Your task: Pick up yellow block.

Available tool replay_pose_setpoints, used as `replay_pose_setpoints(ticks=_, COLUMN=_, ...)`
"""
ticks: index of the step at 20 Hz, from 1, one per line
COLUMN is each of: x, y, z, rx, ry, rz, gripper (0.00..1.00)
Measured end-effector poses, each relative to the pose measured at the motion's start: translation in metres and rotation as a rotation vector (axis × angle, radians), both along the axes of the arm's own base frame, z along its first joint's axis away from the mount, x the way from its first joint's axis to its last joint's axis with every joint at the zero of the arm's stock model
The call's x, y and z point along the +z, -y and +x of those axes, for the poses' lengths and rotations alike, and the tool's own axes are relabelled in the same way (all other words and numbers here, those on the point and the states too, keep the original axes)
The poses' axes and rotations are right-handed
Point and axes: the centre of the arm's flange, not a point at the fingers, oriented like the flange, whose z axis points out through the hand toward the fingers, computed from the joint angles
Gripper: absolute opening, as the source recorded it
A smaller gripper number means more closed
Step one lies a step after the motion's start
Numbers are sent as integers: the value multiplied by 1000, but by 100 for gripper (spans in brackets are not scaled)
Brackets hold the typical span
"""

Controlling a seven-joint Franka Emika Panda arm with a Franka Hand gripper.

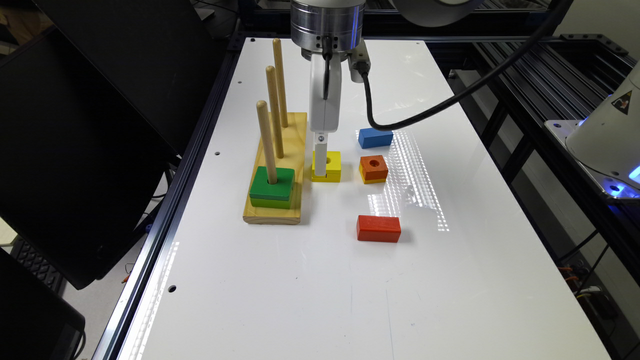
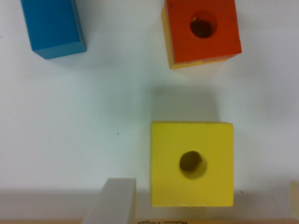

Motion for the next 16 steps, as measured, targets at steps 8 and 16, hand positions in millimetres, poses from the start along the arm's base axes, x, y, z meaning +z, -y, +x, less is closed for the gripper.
replay_pose_setpoints(ticks=8, x=-29, y=1, z=-1, rx=-1, ry=-1, rz=7, gripper=100)
replay_pose_setpoints(ticks=16, x=-45, y=1, z=-2, rx=-2, ry=-2, rz=10, gripper=100)
